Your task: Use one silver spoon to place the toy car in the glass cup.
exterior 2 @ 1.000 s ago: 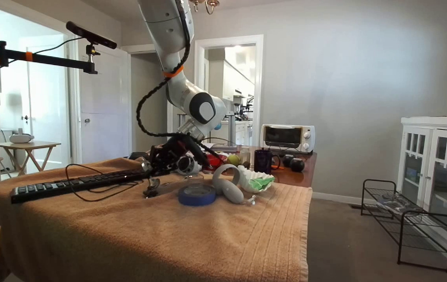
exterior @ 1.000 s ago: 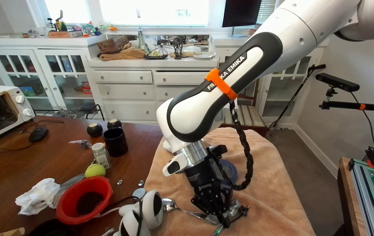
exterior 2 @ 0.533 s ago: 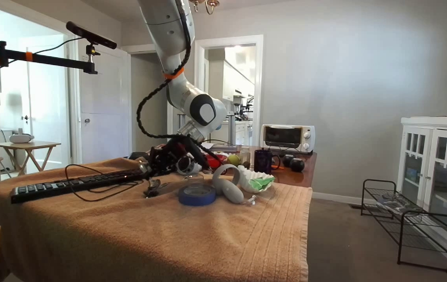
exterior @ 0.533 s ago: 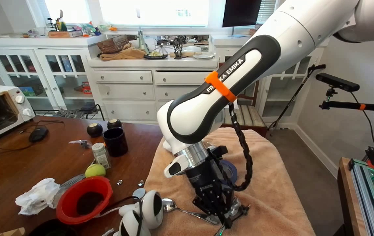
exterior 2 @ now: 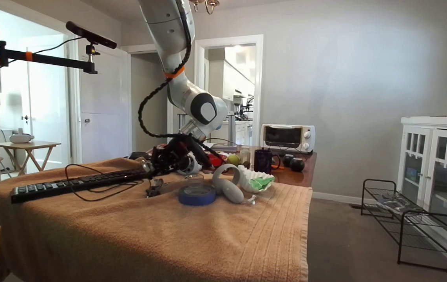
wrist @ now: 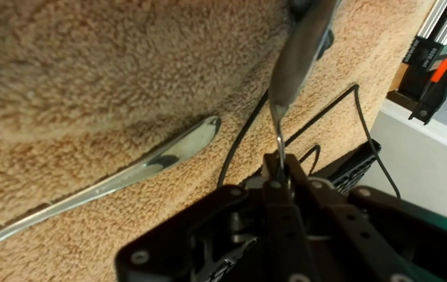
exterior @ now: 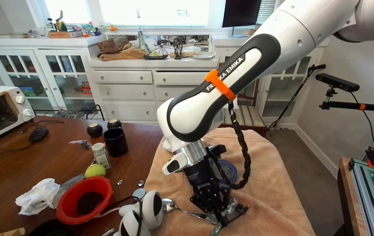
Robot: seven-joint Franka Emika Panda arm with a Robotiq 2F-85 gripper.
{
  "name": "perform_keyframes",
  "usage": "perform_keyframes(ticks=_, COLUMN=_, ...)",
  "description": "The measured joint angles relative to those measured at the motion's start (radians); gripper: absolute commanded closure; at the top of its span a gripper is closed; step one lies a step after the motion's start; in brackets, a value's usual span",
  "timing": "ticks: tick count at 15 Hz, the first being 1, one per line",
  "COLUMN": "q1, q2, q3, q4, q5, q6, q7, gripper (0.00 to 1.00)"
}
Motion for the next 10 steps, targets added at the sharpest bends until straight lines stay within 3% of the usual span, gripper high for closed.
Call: perform_keyframes(ticks=10, q1=0.019, q2=0.010, q3=-0.005, q4=0.011, q5=-0.024, q6=0.023, q7=-0.046, gripper=0.99)
